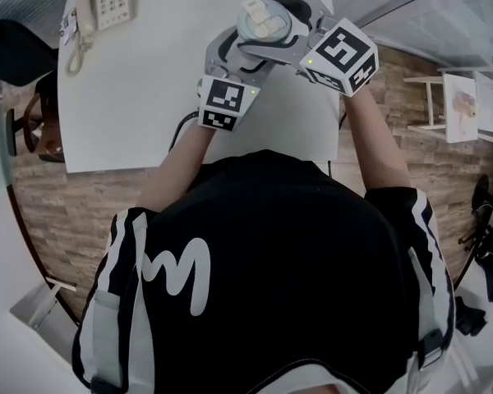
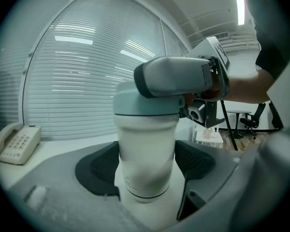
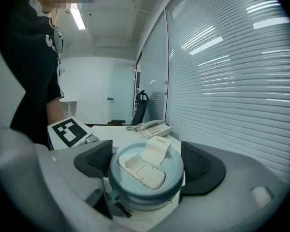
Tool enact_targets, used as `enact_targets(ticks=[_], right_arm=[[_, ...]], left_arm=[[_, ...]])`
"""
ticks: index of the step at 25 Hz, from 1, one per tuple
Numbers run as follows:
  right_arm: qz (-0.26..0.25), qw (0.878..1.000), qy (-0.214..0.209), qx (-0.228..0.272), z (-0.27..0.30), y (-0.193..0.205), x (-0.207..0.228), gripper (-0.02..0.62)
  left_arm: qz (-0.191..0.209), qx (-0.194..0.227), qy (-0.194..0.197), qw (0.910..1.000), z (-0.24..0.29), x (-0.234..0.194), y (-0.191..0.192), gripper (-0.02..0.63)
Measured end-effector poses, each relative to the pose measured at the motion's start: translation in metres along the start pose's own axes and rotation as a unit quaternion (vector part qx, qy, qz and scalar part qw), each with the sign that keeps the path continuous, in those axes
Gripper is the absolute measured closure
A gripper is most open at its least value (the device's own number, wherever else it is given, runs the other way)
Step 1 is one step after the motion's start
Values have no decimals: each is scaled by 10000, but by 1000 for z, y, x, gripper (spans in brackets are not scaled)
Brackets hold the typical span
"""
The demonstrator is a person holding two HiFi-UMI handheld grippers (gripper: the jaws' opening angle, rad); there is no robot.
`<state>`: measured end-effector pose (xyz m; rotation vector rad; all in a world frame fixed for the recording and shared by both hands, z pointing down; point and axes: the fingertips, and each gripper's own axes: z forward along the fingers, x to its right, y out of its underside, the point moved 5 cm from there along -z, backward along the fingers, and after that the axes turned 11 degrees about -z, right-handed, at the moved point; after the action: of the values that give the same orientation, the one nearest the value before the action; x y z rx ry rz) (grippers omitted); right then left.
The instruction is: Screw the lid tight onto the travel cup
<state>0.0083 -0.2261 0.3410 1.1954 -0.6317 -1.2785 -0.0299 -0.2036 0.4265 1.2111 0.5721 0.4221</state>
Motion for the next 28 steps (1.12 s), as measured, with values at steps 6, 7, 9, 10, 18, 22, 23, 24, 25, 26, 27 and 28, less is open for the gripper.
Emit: enact_targets(ticks=[6, 7, 9, 10, 18, 22, 23, 24, 25, 26, 27, 28], right_arm=[[241, 9962, 834, -5, 2, 1, -2, 152], [260, 9955, 906, -1, 2, 2, -2, 152], [298, 9943, 1020, 9, 3, 2, -3, 152], [330, 9937, 1070, 28, 3, 2, -3, 152], [557, 9907, 1199, 326, -9, -2, -3, 153], [599, 9890, 1274, 448, -18, -6, -3, 153], [626, 9884, 1296, 490, -20, -8, -3, 153], [657, 9876, 1320, 532, -22, -9, -2, 153], [686, 9869, 1344, 572, -25, -10, -3, 153], [710, 9862, 1368, 606, -28, -11, -3, 153], [728, 9855, 1393, 634, -31, -11, -4, 153], [742, 9849, 1419, 660, -34, -12, -6, 153]], left_arm=[[19, -31, 6, 10000, 1, 1, 1, 236], [19, -43, 10, 10000, 1, 1, 2, 238], [21, -73, 36, 10000, 1, 1, 2, 236], [27, -96, 56, 9999, 0, 0, 1, 235], [202, -103, 97, 9997, -9, -1, -12, 235], [245, -74, 15, 9997, -22, -3, -18, 236], [237, -50, -12, 9997, -26, -4, -20, 235], [221, -23, -41, 9997, -29, -5, -22, 236], [203, 5, -73, 9998, -32, -7, -23, 236], [185, 32, -111, 9998, -36, -8, -25, 236], [165, 61, -152, 9997, -40, -9, -26, 236], [143, 93, -191, 9997, -43, -11, -28, 236]])
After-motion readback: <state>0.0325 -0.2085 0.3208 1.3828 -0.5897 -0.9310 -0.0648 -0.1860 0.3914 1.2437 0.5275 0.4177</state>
